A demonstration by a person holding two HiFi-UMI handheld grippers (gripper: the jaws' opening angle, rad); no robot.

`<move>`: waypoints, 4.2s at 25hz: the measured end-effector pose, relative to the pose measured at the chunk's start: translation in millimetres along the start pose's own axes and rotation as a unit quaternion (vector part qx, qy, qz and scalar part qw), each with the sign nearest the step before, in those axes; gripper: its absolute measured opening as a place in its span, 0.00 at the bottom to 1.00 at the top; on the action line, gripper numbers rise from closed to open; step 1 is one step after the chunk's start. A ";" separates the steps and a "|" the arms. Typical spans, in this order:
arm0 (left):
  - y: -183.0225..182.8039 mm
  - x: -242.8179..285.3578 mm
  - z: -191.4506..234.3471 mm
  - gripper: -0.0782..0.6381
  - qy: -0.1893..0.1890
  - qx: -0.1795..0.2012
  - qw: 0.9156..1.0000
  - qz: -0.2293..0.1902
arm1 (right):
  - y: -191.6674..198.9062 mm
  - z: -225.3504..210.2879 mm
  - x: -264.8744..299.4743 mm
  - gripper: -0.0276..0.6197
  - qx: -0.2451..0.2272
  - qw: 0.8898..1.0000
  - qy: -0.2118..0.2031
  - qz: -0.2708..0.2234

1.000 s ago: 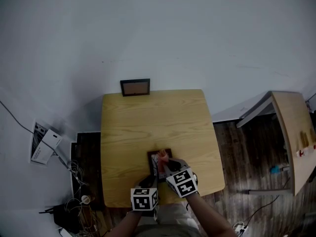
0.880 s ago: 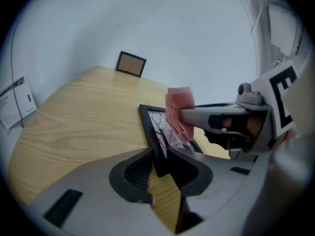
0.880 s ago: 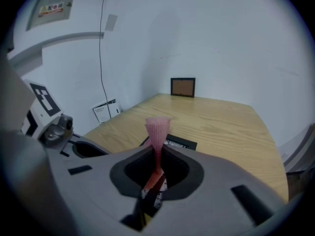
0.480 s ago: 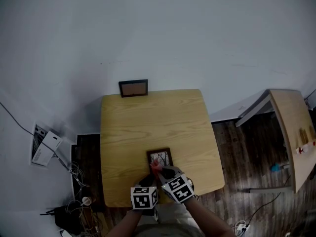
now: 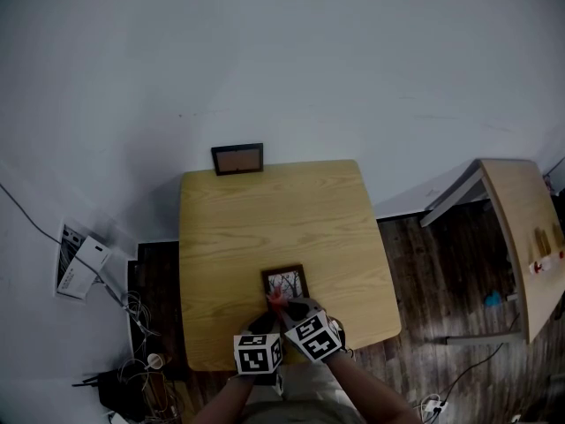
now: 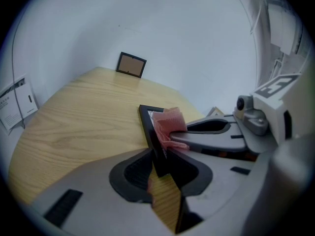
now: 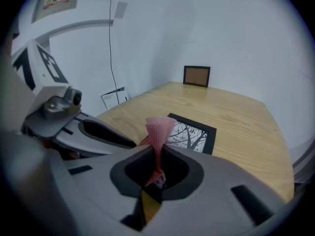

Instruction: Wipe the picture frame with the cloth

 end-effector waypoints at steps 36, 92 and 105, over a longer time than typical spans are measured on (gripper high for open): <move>1.7 -4.6 1.0 0.23 -0.001 0.011 1.000 -0.015 | 8.9 -32.2 -29.9 0.07 0.074 0.994 0.051 -0.057; -10.4 -175.6 -12.0 0.13 0.058 0.044 0.984 -0.160 | 16.5 107.0 -191.0 0.07 0.095 0.954 0.033 -0.282; -12.7 -171.6 -11.5 0.13 0.062 0.040 0.985 -0.157 | 13.4 106.5 -193.4 0.07 0.099 0.954 0.035 -0.282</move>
Point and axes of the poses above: the fingertips, and each gripper's own axes: x forward along the fingers, z to its left, y out of its underside, the point moved 5 cm from there along -x, backward along the fingers, and after that the axes turned 15 degrees about x, right-handed, at the moved point
